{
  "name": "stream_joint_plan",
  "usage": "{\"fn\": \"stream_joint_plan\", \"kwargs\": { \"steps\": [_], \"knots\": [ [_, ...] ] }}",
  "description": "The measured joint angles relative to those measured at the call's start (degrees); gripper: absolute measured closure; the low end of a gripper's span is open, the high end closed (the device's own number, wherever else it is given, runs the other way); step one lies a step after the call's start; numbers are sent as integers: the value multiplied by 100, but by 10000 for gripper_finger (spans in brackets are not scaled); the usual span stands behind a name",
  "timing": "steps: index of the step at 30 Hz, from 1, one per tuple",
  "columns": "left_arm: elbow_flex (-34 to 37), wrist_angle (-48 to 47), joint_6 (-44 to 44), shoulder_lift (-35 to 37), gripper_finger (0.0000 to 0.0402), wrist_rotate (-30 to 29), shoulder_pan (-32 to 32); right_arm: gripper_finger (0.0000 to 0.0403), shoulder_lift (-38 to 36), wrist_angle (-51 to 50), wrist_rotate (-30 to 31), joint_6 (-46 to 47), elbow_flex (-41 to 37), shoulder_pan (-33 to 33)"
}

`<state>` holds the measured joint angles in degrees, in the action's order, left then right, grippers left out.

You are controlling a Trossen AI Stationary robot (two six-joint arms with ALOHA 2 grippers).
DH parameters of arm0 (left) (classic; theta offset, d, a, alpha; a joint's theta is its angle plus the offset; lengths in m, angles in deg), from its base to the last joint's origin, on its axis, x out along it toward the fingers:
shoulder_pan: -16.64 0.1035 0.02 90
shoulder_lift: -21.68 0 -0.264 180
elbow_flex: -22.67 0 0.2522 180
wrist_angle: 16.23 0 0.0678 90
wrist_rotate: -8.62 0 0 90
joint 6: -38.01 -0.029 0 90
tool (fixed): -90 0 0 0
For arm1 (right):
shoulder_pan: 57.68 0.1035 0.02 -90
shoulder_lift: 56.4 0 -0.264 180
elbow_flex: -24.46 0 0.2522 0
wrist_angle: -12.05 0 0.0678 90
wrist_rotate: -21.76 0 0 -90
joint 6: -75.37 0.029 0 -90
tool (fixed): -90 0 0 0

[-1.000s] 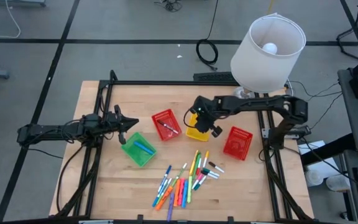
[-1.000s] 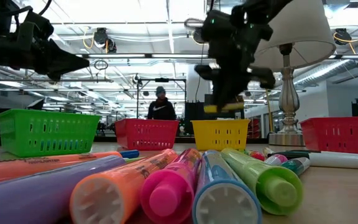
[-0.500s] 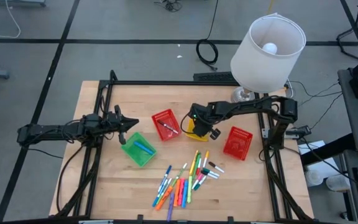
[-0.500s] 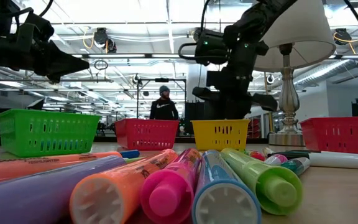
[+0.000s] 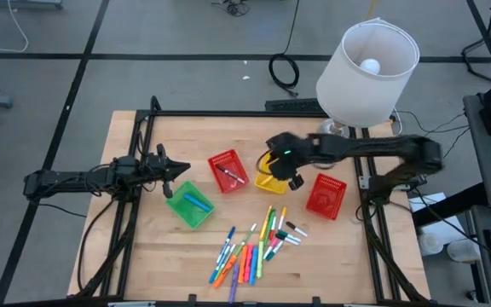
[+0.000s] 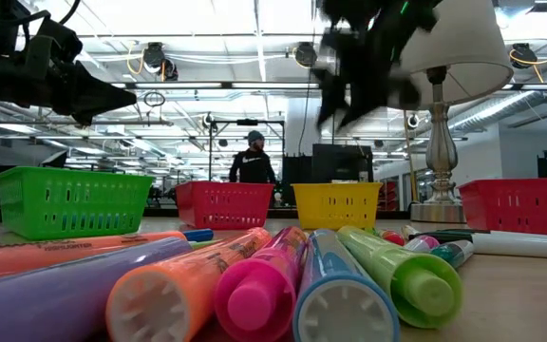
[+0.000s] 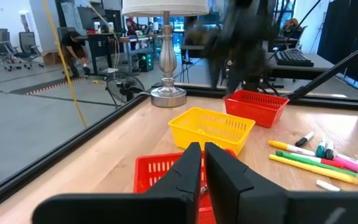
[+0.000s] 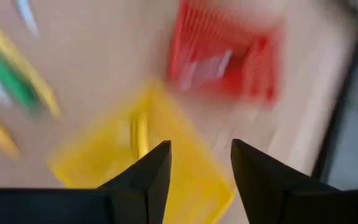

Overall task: Pick & Place Markers
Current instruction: Put the black marker into the right red bin

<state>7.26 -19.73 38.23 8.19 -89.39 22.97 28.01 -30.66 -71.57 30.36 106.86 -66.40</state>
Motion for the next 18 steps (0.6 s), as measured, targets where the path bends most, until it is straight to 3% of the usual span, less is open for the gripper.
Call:
{"fn": "stream_joint_plan", "kwargs": {
  "steps": [3,12,15,18],
  "knots": [
    [0,37,-7,0,371,-4,2,272,-1032,133,-578,698,3,194],
    [0,40,-5,0,371,-61,2,366,-3807,416,-386,3010,-319,908],
    [0,38,40,0,371,-65,2,396,-4596,867,35,3575,-963,1137],
    [0,37,148,0,371,-96,2,394,-5229,1347,642,4272,-1795,1307]
  ]
}}
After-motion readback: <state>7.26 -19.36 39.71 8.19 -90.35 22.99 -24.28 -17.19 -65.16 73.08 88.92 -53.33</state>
